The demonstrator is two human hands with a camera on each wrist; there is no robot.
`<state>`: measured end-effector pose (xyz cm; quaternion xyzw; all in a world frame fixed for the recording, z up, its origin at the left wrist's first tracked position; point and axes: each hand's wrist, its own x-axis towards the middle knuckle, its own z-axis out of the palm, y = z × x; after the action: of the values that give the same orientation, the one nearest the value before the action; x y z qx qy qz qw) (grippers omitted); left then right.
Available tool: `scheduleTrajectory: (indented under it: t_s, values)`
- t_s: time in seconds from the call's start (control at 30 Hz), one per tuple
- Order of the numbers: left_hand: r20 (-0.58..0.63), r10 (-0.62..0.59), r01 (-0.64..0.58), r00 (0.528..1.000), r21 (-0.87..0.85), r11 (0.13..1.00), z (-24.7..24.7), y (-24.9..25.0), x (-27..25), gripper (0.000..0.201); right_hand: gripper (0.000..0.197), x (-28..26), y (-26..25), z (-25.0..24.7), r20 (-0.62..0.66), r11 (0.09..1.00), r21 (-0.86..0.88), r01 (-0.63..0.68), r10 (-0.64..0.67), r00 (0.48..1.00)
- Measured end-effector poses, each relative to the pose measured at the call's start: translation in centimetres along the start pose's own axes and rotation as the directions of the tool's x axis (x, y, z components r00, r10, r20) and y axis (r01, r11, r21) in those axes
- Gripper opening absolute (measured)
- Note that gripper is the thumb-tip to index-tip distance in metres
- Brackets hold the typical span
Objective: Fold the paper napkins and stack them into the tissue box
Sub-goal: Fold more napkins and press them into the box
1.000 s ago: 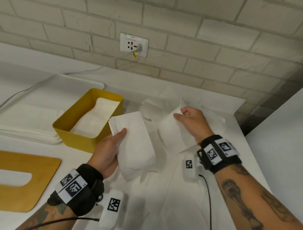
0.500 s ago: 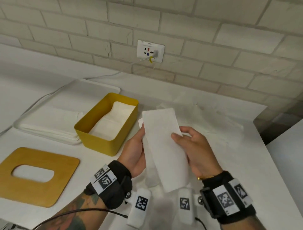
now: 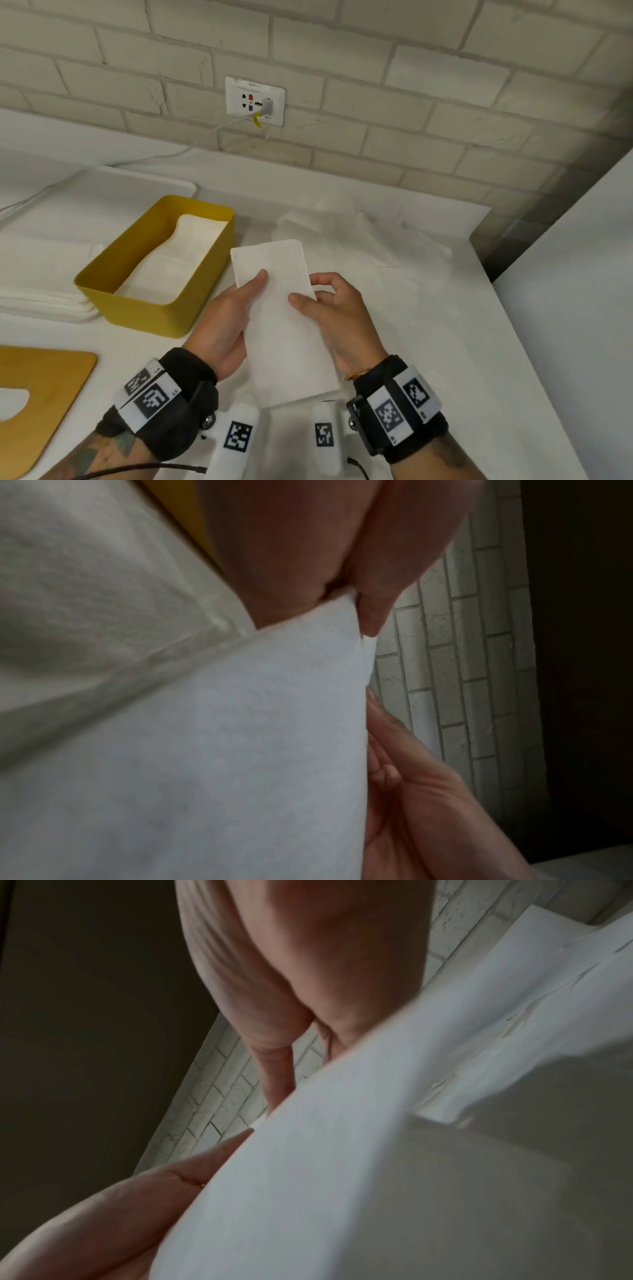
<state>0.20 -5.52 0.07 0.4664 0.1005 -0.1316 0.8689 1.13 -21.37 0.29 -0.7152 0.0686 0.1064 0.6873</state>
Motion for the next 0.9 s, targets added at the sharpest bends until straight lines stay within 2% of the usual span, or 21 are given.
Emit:
scheduleTrajectory:
  t_s: [0.1,0.17,0.2,0.3,0.37,0.43,0.5,0.57,0.67,0.73,0.8,0.9]
  values:
    - [-0.052,0.016,-0.016,0.999,-0.003,1.0,-0.6,0.1,0.3,0.036,0.047,-0.7,0.8,-1.5,0.093,0.996,-0.07,-0.058,0.064,0.994]
    - [-0.095,0.046,-0.046,0.994,-0.007,0.999,-1.1,0.5,0.5,0.037,0.045,-1.1,0.7,-3.4,0.149,0.984,-0.151,-0.09,0.112,0.982]
    - [-0.11,0.056,-0.057,0.992,-0.003,0.998,-1.3,0.7,0.6,0.037,0.042,-0.9,0.5,-4.5,0.135,0.979,-0.176,-0.099,0.124,0.983]
    - [-0.141,0.075,-0.073,0.987,0.016,0.997,-1.7,1.2,0.6,0.035,0.028,1.1,-0.6,-8.2,-0.1,0.963,-0.234,-0.131,0.11,0.989]
    - [-0.165,0.077,-0.074,0.983,0.022,0.997,-1.6,1.1,0.5,0.033,0.02,3.0,-0.9,-10.3,-0.261,0.938,-0.306,-0.162,0.081,0.962]
    - [-0.182,0.069,-0.065,0.981,0.026,0.998,-1.6,0.8,0.3,0.031,0.021,5.1,-0.5,-12.0,-0.311,0.876,-0.429,-0.222,0.088,0.946]
    - [-0.192,0.06,-0.056,0.98,0.025,0.998,-1.5,0.5,0.0,0.031,0.031,6.8,0.3,-12.5,-0.315,0.797,-0.526,-0.298,0.143,0.938]
    - [-0.206,0.056,-0.052,0.977,0.028,0.998,-1.4,0.3,-0.1,0.031,0.044,8.0,1.2,-12.6,-0.329,0.757,-0.555,-0.345,0.182,0.927]
    - [-0.229,0.059,-0.053,0.972,0.033,0.998,-1.4,0.4,-0.4,0.029,0.047,8.8,2.2,-12.3,-0.302,0.76,-0.562,-0.326,0.178,0.937]
    - [-0.246,0.064,-0.057,0.967,0.035,0.998,-1.5,0.4,-0.6,0.029,0.036,8.9,2.2,-12.0,-0.289,0.796,-0.535,-0.282,0.141,0.947]
    - [-0.259,0.07,-0.062,0.963,0.038,0.997,-1.7,0.5,-0.7,0.032,0.019,8.6,1.9,-11.9,-0.305,0.845,-0.498,-0.195,0.04,0.952]
    - [-0.27,0.084,-0.075,0.959,0.043,0.996,-1.6,0.4,-0.8,0.034,0.006,8.0,1.0,-12.0,-0.284,0.868,-0.49,-0.075,-0.078,0.956]
